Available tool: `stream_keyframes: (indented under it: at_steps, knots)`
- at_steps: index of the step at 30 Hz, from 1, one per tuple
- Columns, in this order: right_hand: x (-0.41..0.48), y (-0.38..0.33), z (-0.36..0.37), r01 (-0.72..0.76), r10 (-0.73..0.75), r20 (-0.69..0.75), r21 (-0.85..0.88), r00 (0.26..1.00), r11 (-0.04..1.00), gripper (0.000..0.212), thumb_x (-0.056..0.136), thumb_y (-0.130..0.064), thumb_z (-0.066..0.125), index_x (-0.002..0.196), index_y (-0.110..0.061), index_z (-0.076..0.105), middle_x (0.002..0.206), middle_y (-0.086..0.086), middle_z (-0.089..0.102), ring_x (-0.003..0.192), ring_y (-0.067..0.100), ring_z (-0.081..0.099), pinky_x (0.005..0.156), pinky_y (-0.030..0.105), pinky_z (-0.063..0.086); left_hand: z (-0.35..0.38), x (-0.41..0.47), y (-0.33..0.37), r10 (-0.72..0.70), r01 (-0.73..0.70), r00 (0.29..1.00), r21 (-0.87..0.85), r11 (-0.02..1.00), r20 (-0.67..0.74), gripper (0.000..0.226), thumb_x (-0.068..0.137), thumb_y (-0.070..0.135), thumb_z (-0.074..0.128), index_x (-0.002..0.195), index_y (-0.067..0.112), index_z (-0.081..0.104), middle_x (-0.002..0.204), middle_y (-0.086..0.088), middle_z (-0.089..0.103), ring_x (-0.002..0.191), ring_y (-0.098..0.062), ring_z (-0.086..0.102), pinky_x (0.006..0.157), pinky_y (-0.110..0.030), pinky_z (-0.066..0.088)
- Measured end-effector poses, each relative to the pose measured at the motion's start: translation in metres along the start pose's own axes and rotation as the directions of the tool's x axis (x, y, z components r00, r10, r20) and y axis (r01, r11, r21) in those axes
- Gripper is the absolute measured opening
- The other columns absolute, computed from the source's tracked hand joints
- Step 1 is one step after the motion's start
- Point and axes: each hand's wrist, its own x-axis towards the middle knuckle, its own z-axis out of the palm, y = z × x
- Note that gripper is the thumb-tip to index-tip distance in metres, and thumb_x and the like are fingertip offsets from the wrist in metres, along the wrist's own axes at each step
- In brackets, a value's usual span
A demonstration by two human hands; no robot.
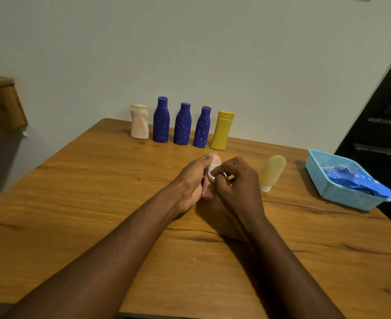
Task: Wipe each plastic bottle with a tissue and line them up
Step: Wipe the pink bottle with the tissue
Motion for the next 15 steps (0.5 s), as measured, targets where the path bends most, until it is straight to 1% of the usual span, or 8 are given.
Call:
stream_keyframes:
  at_steps: [2,5,8,11,12,13,15]
  knots:
    - [0.001,0.003,-0.001,0.002,-0.001,-0.036,0.018,0.999,1.000,0.018,0.089,-0.007,0.066,0.098,-0.020,0.074,0.103,-0.005,0.061,0.091,0.004,0.058,0.076,0.022,0.053,0.000,0.001,-0.001,0.019,-0.018,1.000,-0.016,1.000,0.012,0.038,0.108,0.031,0.046,0.145,0.024,0.055,0.129,-0.014,0.068,0.119,-0.030,0.066,0.103,-0.051,0.054]
    - [0.001,0.007,0.000,0.029,-0.028,-0.034,0.035,0.999,0.999,0.020,0.090,-0.007,0.065,0.104,-0.020,0.070,0.109,-0.003,0.060,0.095,0.002,0.056,0.078,0.015,0.049,-0.001,-0.001,0.000,0.046,-0.046,0.998,-0.016,0.999,0.042,0.036,0.108,0.029,0.049,0.142,0.024,0.057,0.127,-0.012,0.070,0.116,-0.027,0.068,0.101,-0.049,0.055]
    - [0.000,0.009,0.002,0.083,-0.085,0.048,0.046,0.995,0.995,0.019,0.091,-0.011,0.066,0.107,-0.020,0.070,0.108,-0.005,0.062,0.096,0.003,0.058,0.076,0.014,0.049,-0.006,-0.002,0.004,0.063,-0.063,0.997,-0.002,0.998,0.044,0.028,0.104,0.033,0.056,0.130,0.022,0.061,0.117,-0.012,0.075,0.111,-0.027,0.071,0.101,-0.050,0.055]
    - [-0.002,0.008,0.004,0.089,-0.098,0.165,0.061,0.981,0.994,0.020,0.089,-0.008,0.068,0.101,-0.024,0.072,0.103,-0.006,0.064,0.092,0.005,0.060,0.076,0.019,0.051,-0.014,-0.002,0.006,0.070,-0.069,0.997,0.026,0.997,-0.014,0.033,0.102,0.034,0.060,0.128,0.013,0.063,0.115,-0.011,0.076,0.110,-0.027,0.072,0.102,-0.051,0.055]
    - [-0.003,0.007,0.005,0.081,-0.088,0.164,0.049,0.982,0.995,0.021,0.088,-0.007,0.068,0.100,-0.023,0.072,0.102,-0.006,0.065,0.091,0.006,0.060,0.077,0.021,0.052,-0.014,-0.002,0.006,0.073,-0.072,0.997,0.037,0.997,-0.022,0.033,0.101,0.034,0.061,0.126,0.012,0.064,0.114,-0.011,0.076,0.110,-0.027,0.072,0.102,-0.050,0.055]
    - [-0.003,0.006,0.006,0.074,-0.079,0.133,0.041,0.988,0.996,0.021,0.088,-0.006,0.068,0.100,-0.022,0.072,0.102,-0.005,0.066,0.091,0.007,0.060,0.077,0.023,0.053,-0.014,-0.003,0.006,0.076,-0.075,0.997,0.045,0.996,-0.023,0.032,0.100,0.033,0.063,0.124,0.012,0.065,0.113,-0.012,0.076,0.110,-0.027,0.072,0.102,-0.049,0.055]
    - [-0.002,0.006,0.005,0.053,-0.054,0.020,0.046,0.998,0.998,0.021,0.088,-0.004,0.067,0.102,-0.019,0.071,0.103,-0.004,0.066,0.092,0.007,0.060,0.078,0.023,0.053,-0.012,-0.006,0.005,0.073,-0.073,0.997,0.050,0.996,0.009,0.034,0.098,0.033,0.066,0.125,0.012,0.066,0.117,-0.017,0.074,0.111,-0.029,0.070,0.103,-0.049,0.054]
